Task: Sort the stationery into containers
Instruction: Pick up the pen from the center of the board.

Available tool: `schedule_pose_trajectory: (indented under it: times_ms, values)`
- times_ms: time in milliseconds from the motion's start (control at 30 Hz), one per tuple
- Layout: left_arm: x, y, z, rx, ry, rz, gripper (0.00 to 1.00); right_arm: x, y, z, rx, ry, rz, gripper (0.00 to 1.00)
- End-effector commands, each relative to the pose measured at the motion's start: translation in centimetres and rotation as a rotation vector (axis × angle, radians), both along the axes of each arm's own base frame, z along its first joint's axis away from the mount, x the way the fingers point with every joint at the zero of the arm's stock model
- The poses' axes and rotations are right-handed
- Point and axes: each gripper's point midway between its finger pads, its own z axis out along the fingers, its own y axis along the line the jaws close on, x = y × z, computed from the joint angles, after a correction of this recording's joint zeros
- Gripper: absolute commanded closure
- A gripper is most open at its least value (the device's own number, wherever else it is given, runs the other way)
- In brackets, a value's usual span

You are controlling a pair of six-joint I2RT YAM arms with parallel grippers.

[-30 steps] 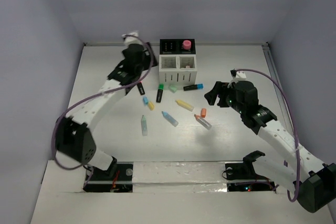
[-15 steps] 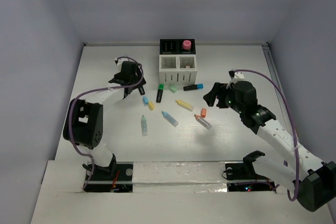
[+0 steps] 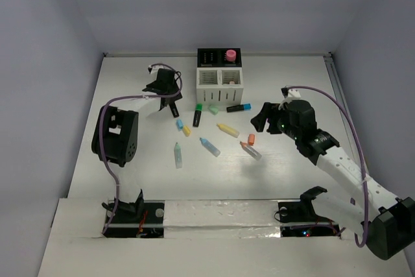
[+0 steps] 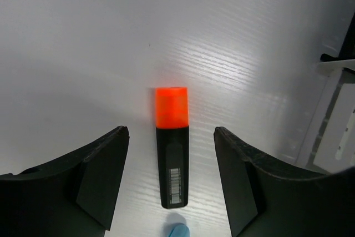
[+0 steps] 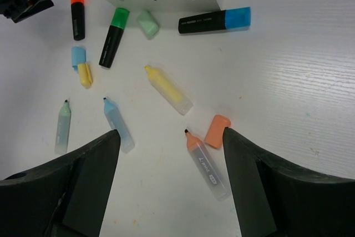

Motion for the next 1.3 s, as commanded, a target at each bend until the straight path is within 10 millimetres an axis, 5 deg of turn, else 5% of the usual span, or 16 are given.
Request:
schedule_pose_trajectory:
  times_ms: [0, 400, 867, 1067, 1267]
  values:
    - [0.9, 0.1, 0.3, 0.059, 0.007, 0.0, 0.41, 0.2, 0.5, 0.5, -0.004, -0.034, 0.023, 0.2]
    - [0.9, -0.1, -2.3, 0.179, 0.09, 0.0, 0.44, 0.3, 0.4, 0.2, -0.01, -0.032, 0.02, 0.2]
    - [1.3, 0.4, -3.0, 0.217, 0.103, 0.018, 0.7, -0.1, 0.4, 0.5, 0.005, -0.048, 0.025, 0.19]
    - [2.2, 0.5, 0.3, 0.213, 0.035, 0.037, 0.83, -0.2, 0.6, 0.4, 0.013, -0.046, 0.035, 0.19]
    - [2.7, 1.4, 9.3, 0.204, -0.128, 0.088, 0.88, -0.2, 0.4, 0.1, 0.017, -0.052, 0.022, 0.19]
